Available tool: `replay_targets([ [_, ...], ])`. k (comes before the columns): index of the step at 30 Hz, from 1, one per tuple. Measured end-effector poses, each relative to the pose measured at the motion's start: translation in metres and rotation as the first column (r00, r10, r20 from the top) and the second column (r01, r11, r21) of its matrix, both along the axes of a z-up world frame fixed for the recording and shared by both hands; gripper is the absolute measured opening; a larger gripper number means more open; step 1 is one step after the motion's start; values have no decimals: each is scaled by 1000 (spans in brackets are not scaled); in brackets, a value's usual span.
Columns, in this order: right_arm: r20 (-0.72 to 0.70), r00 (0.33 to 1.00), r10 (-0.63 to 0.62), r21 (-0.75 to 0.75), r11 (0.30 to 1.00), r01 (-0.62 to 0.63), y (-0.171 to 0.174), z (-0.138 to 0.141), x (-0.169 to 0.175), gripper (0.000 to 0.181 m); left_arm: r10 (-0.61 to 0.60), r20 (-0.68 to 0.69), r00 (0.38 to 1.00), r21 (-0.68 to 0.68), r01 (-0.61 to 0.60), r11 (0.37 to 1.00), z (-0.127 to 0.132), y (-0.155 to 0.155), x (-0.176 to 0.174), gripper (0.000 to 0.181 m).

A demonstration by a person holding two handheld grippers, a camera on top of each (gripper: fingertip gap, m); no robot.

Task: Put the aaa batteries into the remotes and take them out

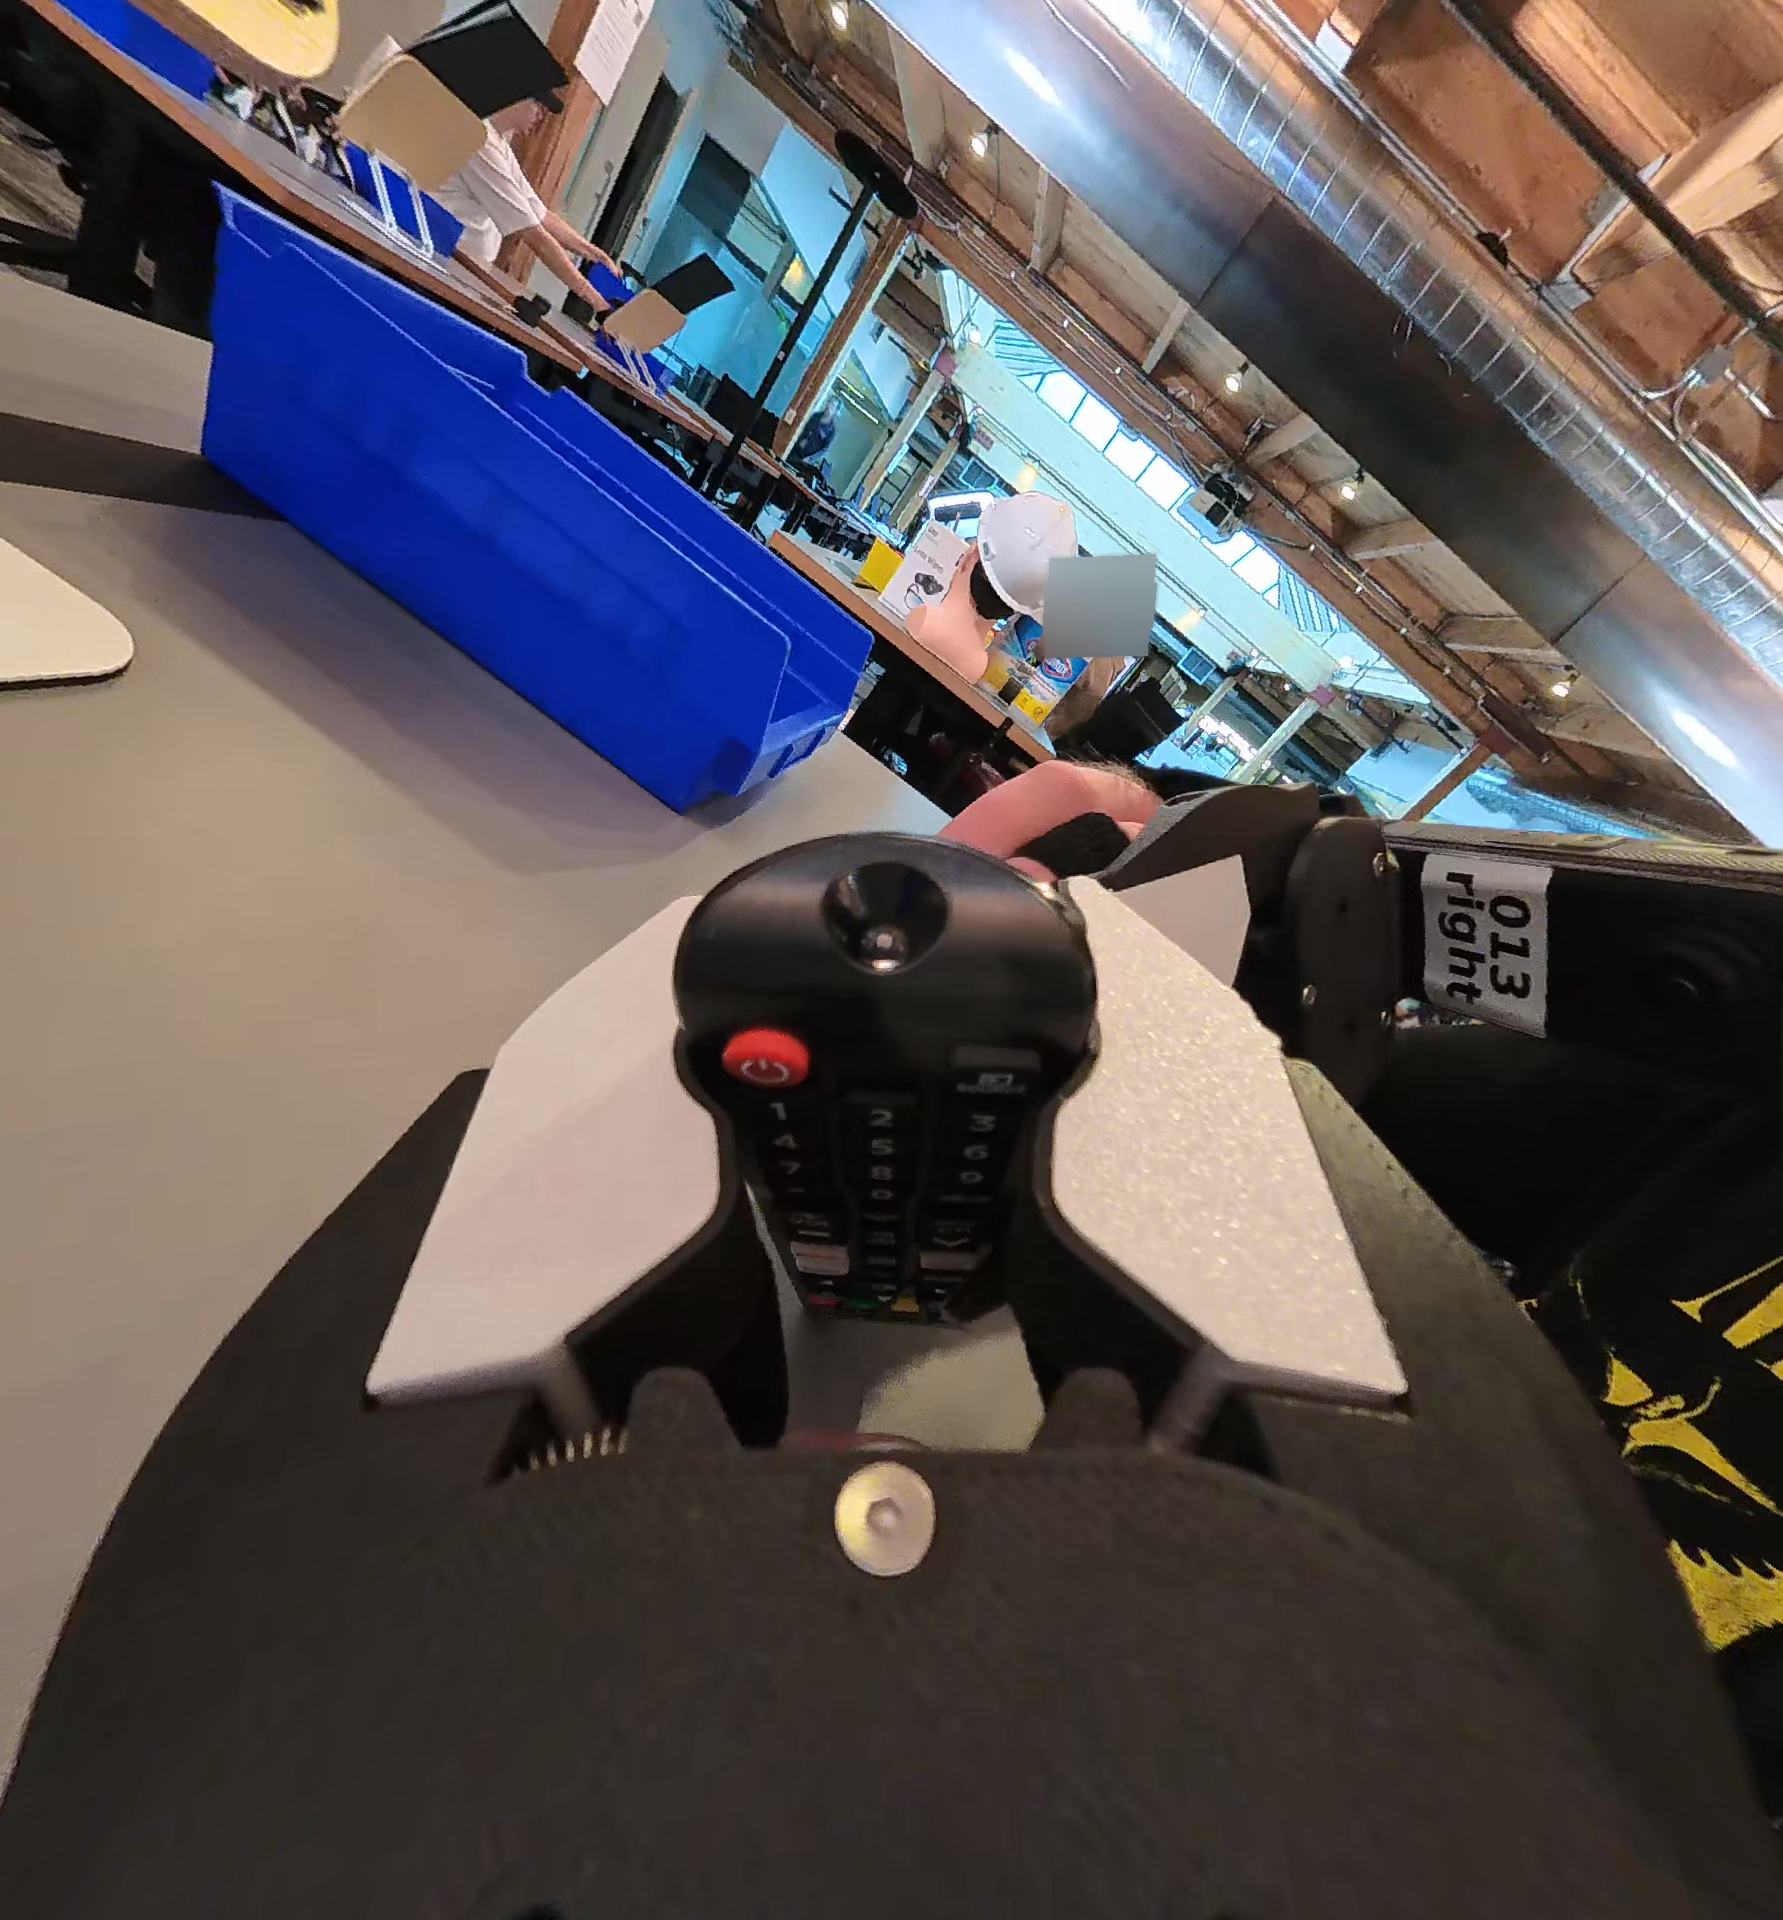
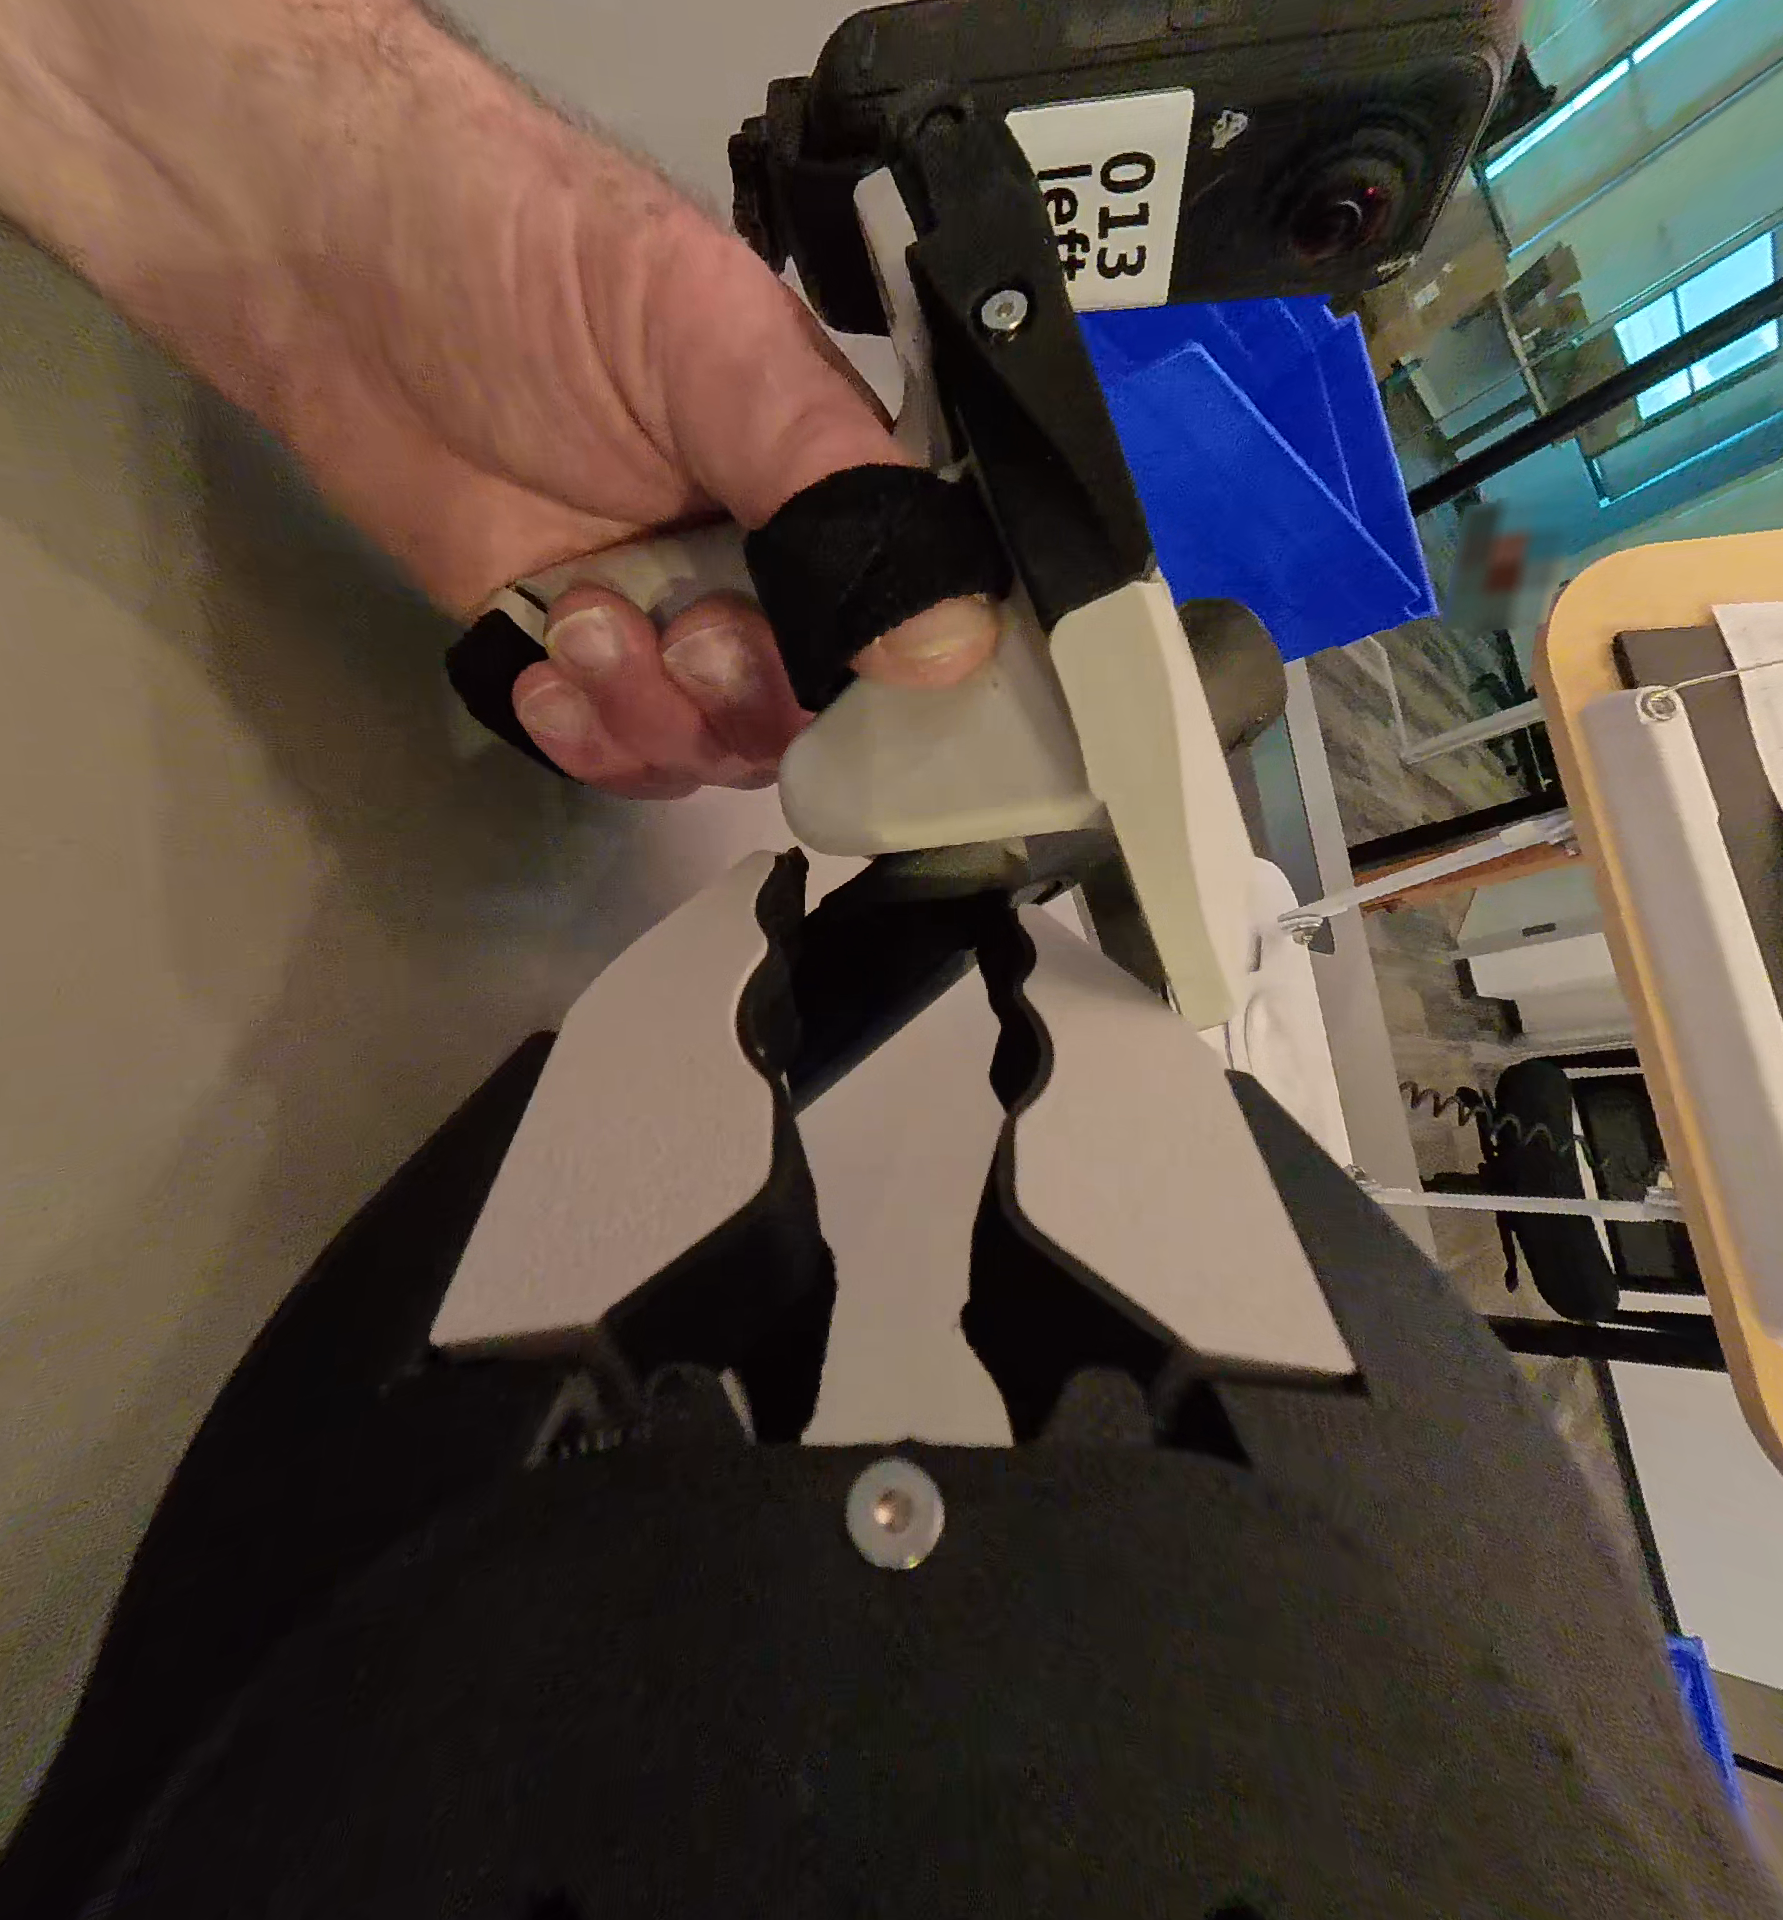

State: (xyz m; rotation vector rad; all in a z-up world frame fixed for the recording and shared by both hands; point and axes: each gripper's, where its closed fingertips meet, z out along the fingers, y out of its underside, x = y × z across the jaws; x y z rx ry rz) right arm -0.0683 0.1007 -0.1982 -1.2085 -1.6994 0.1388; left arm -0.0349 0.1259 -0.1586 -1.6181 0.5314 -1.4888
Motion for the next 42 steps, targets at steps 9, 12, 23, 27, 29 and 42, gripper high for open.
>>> replay_targets([
  [9, 44, 999, -28, -14, 999, 28, 0, -2, -1, 33, -2, 17, 1000, -12, 2, 1000, -3, 4, 0, 59],
  [12, 68, 997, -22, -35, 999, 24, -1, -4, 0, 34, -20, 22, 1000, -34, 21, 999, -6, 3, 2, 59],
  [23, 79, 996, -33, -35, 999, 36, 4, -7, 4, 34, -29, 28, 999, -34, 30, 999, -8, 7, 6, 59],
  [27, 43, 999, -23, -59, 998, 25, 4, -7, 2, 35, -37, 49, 998, -40, 39, 998, -7, 8, 4, 59],
  [29, -8, 1000, -9, -122, 993, 8, 1, -9, -2, 44, -35, 60, 998, -33, 36, 999, -5, 11, -2, 59],
  [42, -85, 995, -47, -2, 999, 47, 6, -4, -10, 45, -33, 78, 996, -37, 36, 999, -4, 11, 1, 59],
])
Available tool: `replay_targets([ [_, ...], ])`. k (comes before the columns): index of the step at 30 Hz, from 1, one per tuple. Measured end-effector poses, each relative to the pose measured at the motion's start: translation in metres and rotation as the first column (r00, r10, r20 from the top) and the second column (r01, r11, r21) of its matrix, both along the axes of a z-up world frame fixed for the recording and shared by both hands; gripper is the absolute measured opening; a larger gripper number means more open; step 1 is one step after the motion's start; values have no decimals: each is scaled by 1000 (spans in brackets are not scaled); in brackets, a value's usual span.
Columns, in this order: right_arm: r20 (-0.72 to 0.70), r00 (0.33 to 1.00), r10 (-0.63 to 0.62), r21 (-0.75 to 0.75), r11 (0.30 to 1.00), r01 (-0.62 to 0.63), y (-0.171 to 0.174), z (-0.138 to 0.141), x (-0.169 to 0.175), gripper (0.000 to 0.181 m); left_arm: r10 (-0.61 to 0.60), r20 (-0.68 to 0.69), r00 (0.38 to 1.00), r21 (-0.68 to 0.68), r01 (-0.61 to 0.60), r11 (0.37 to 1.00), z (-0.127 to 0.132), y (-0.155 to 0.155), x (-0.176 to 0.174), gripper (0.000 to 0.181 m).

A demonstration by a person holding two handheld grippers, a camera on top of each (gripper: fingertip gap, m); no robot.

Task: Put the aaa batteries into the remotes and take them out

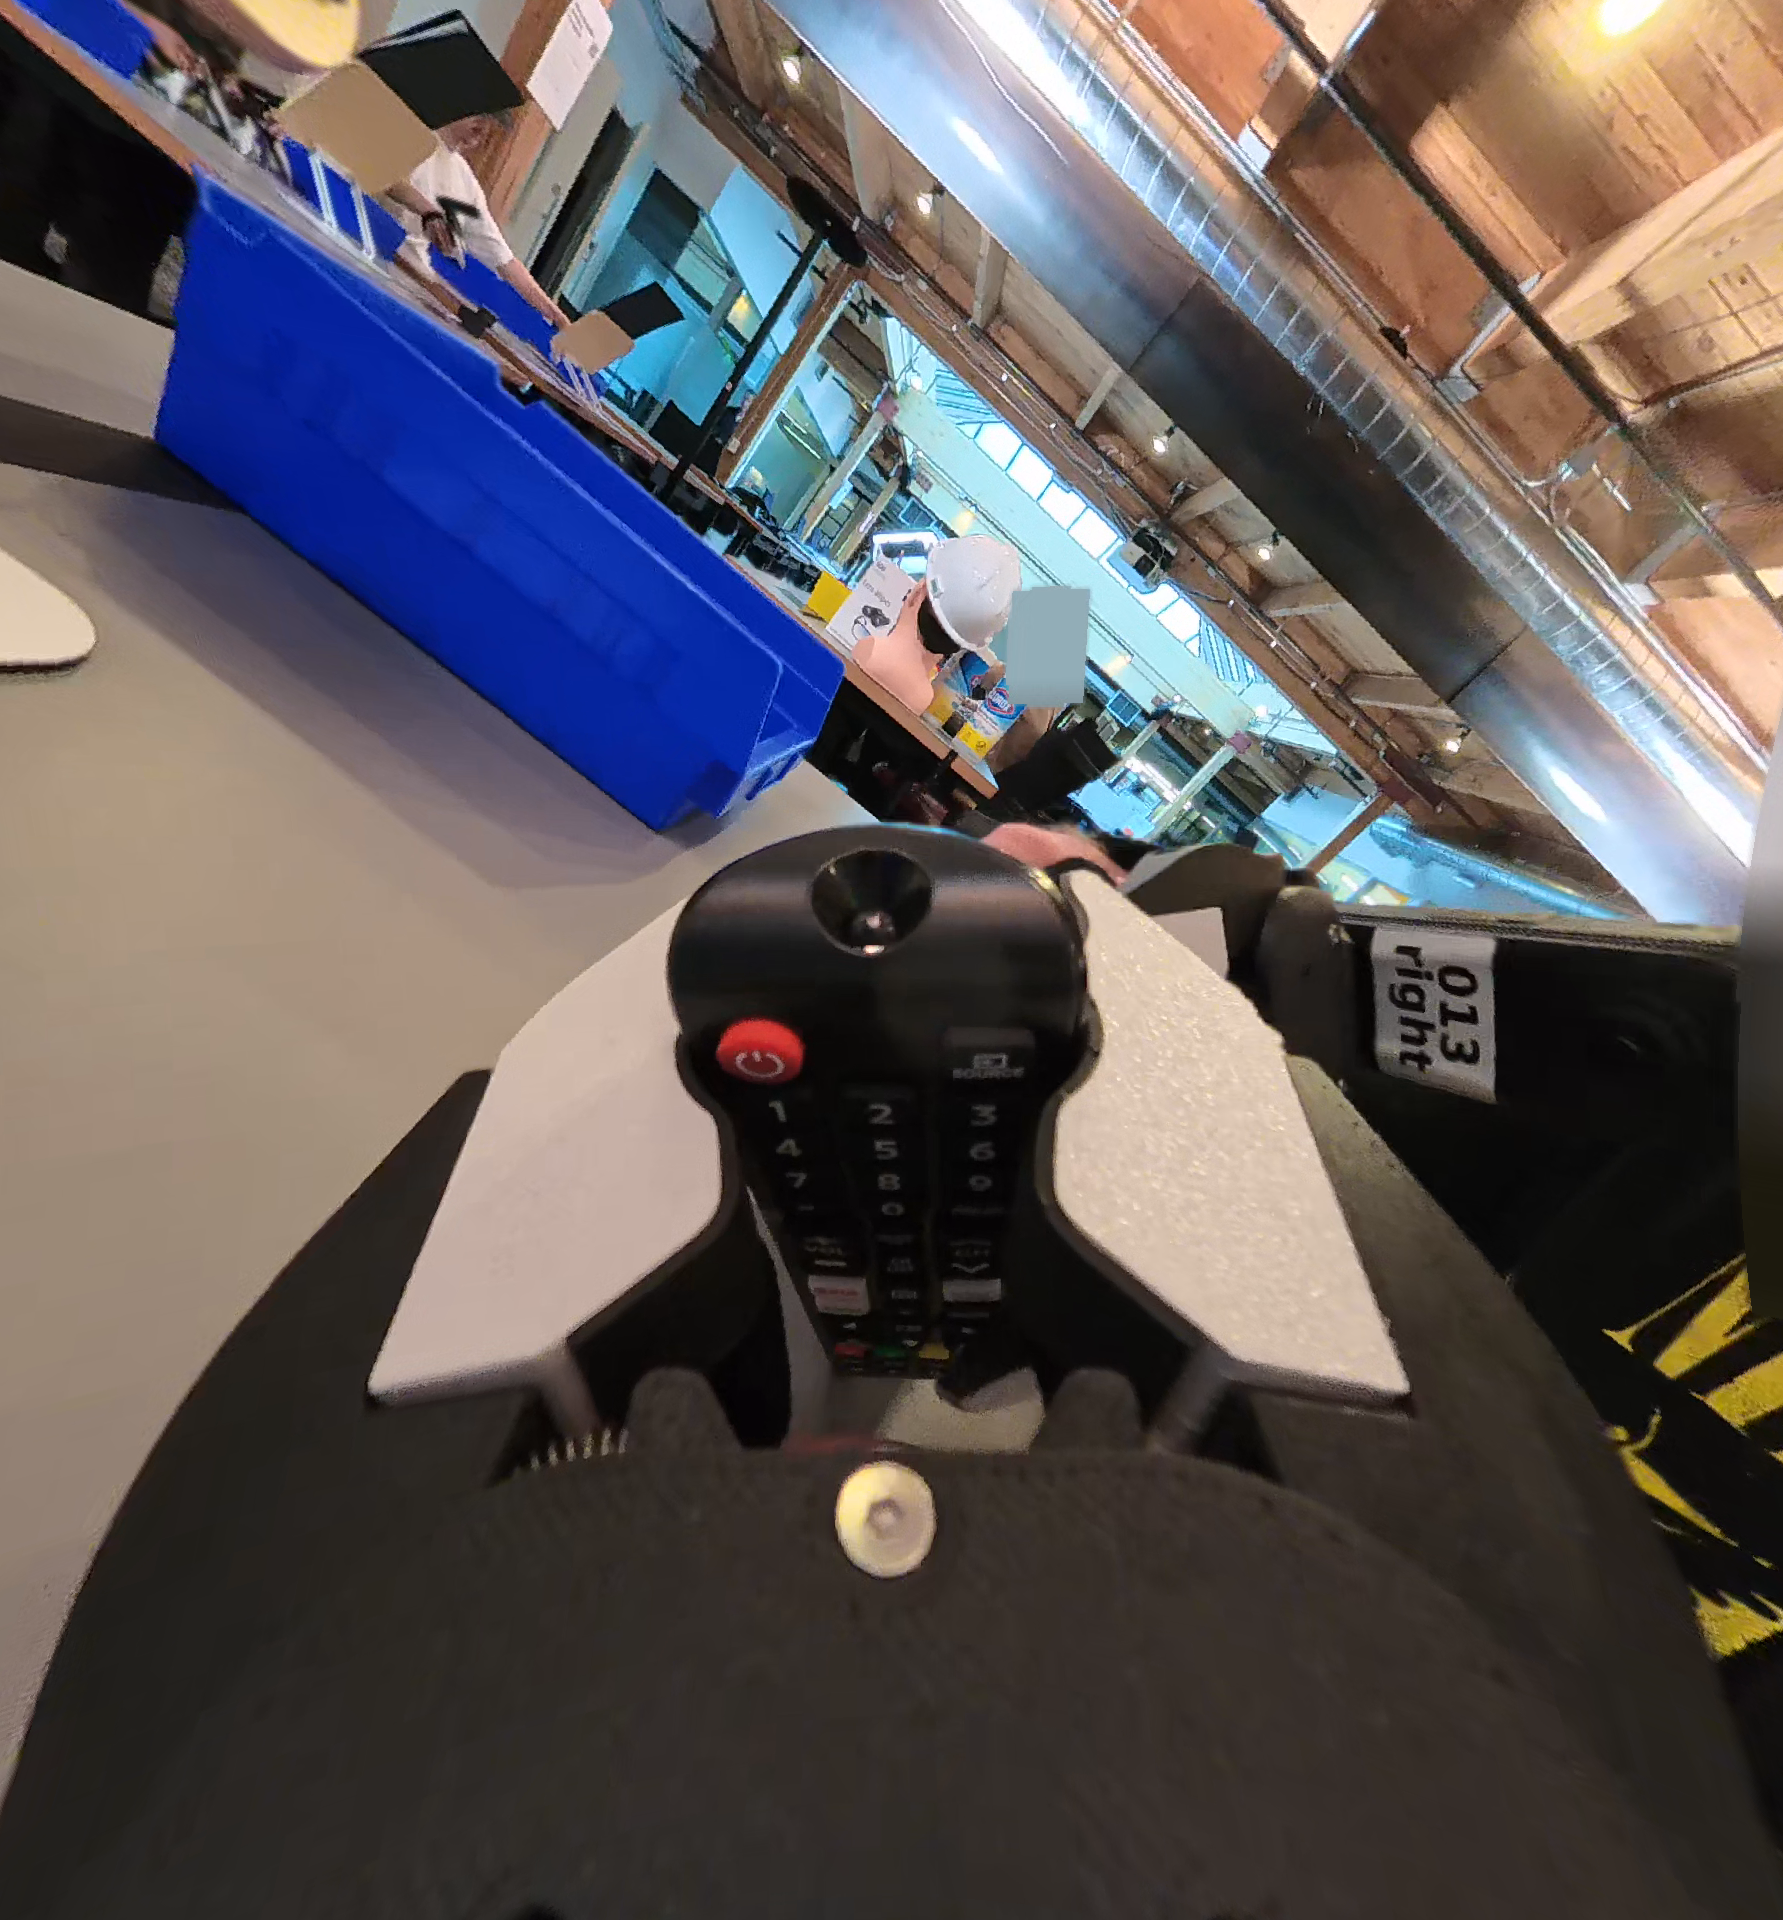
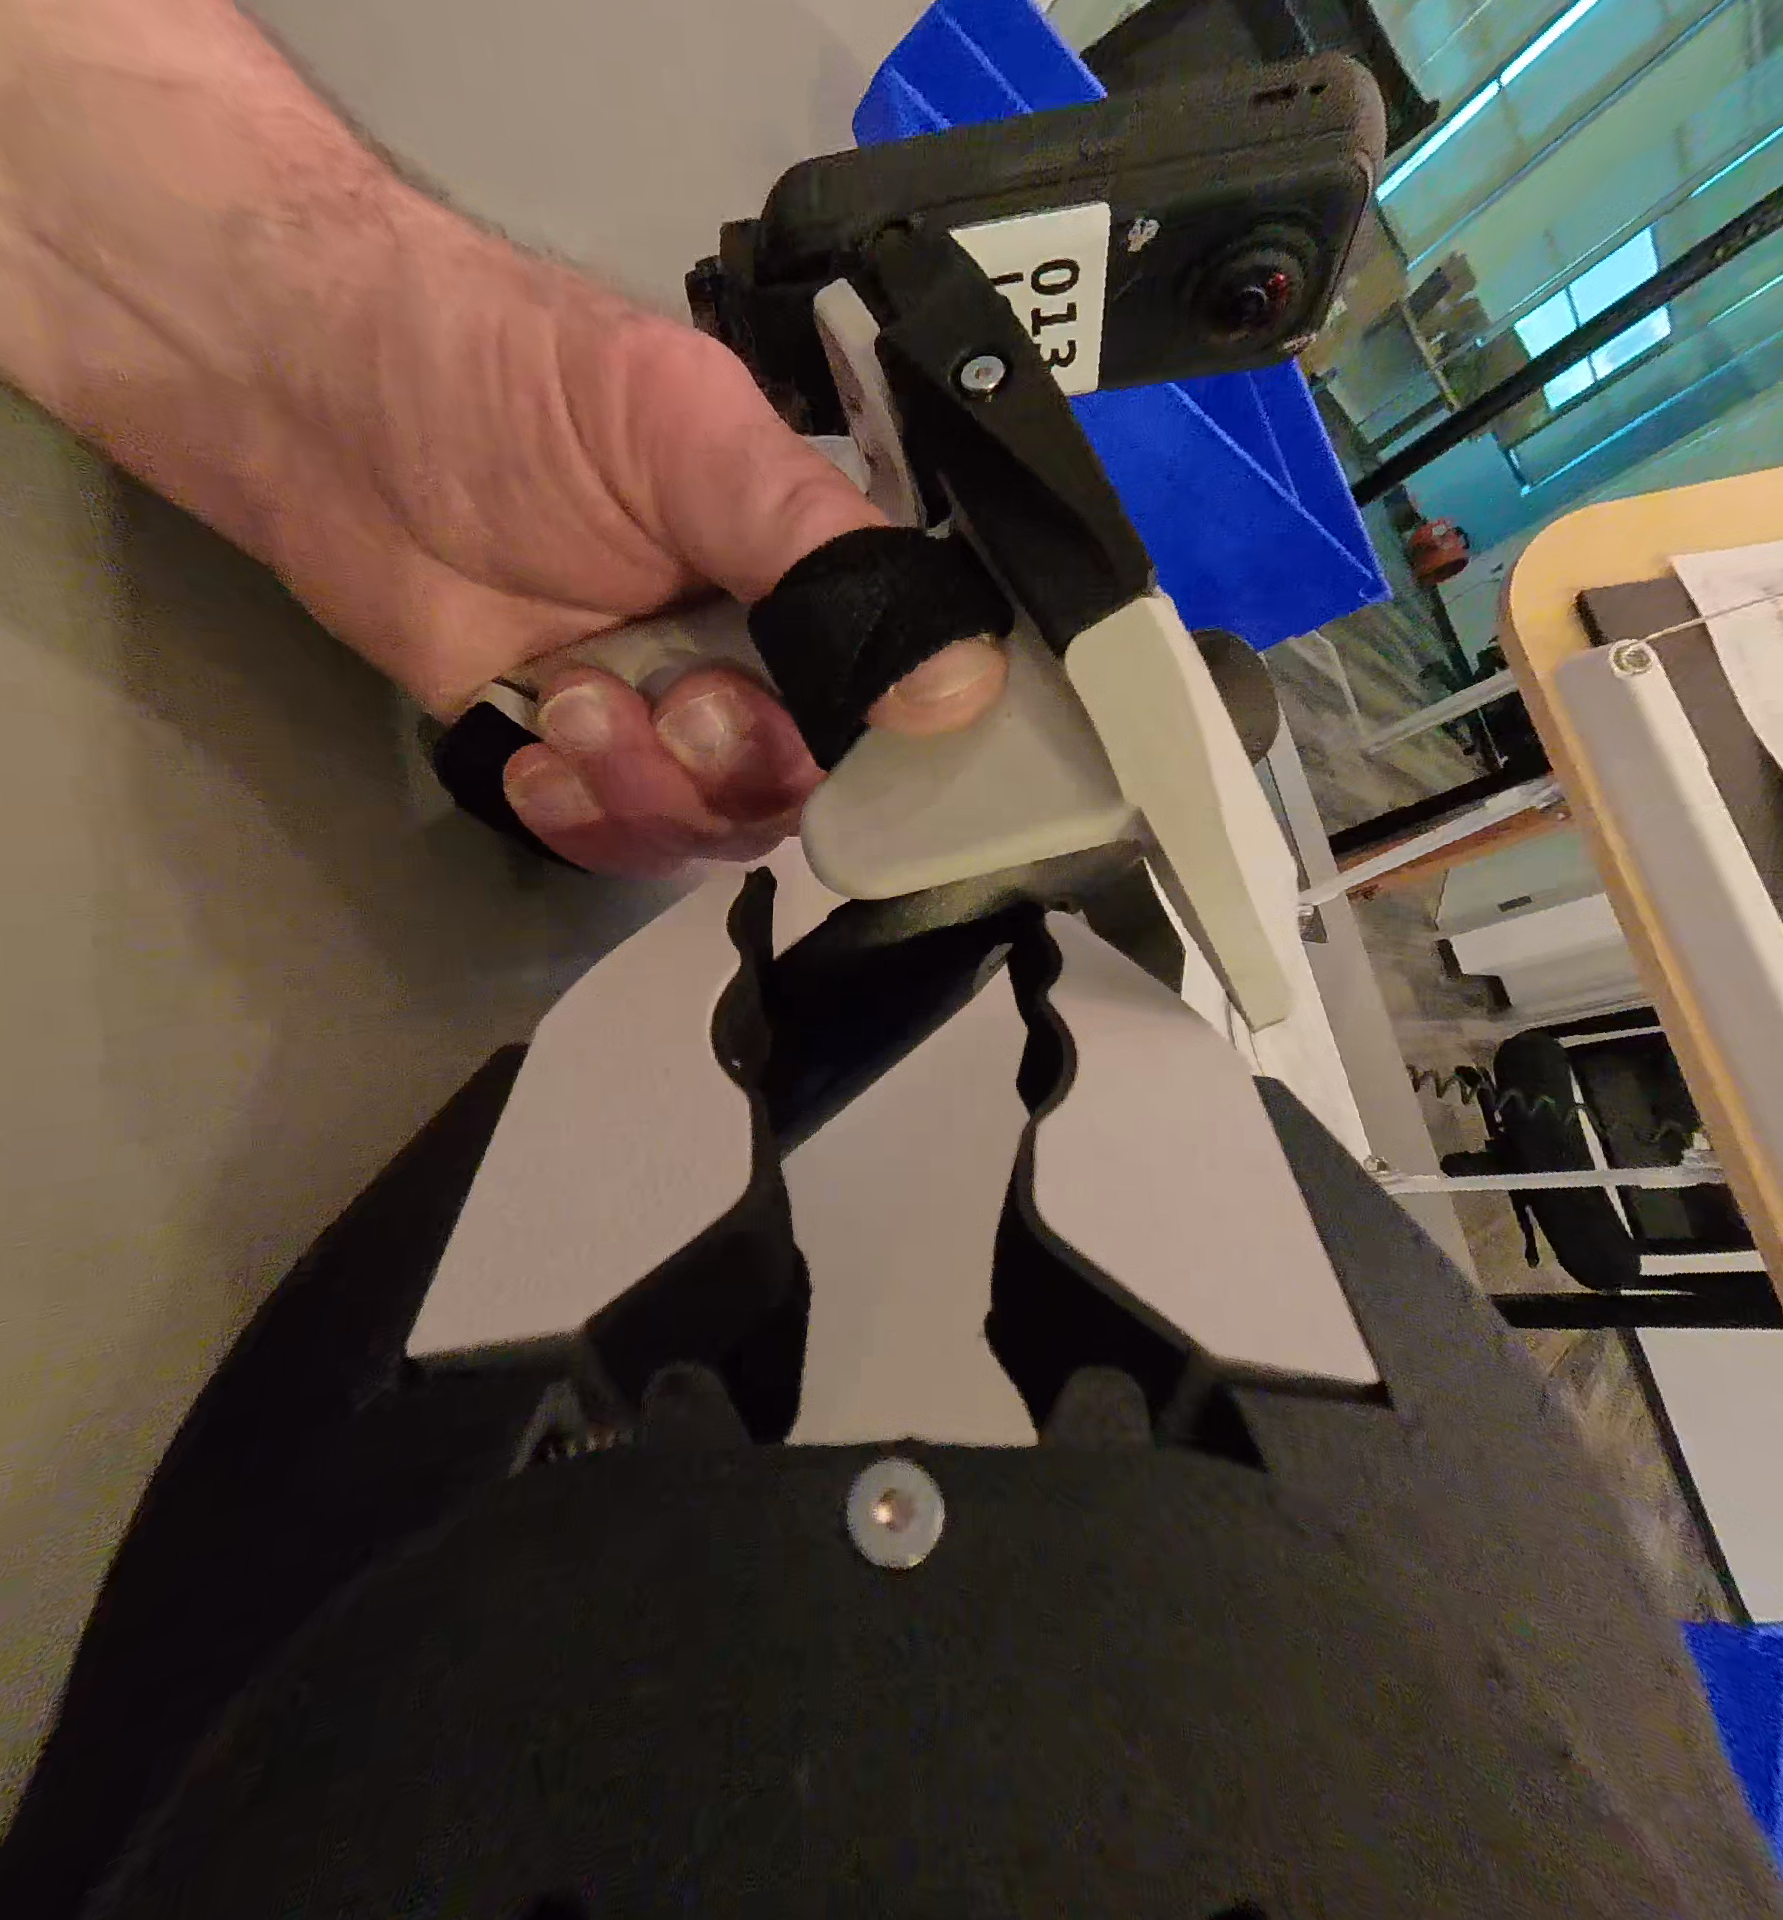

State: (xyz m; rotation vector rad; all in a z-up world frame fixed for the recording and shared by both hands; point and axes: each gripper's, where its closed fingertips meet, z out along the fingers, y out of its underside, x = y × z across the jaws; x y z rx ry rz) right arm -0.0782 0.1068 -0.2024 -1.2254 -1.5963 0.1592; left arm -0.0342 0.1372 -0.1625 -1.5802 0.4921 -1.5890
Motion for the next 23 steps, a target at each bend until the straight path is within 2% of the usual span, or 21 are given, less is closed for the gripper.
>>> replay_targets([
  [4, 51, 998, -40, 36, 999, 38, 4, -1, -3, 37, 5, 9, 1000, -24, -5, 1000, -2, 3, -2, 59],
  [12, 67, 997, -42, 28, 999, 40, 1, -2, -5, 36, 8, 4, 1000, -28, -8, 1000, -3, 4, 0, 59],
  [15, 76, 996, -46, 28, 999, 44, 1, 0, -5, 41, 2, 6, 1000, -36, -1, 999, -4, 5, 1, 59],
  [22, 68, 996, -63, 22, 998, 62, 1, -2, -10, 37, 16, 14, 1000, -42, -15, 999, -4, 7, -2, 59],
  [23, 80, 995, -62, 33, 998, 59, -3, -2, -11, 34, 45, 77, 996, -89, -39, 995, 1, 16, -8, 57],
])
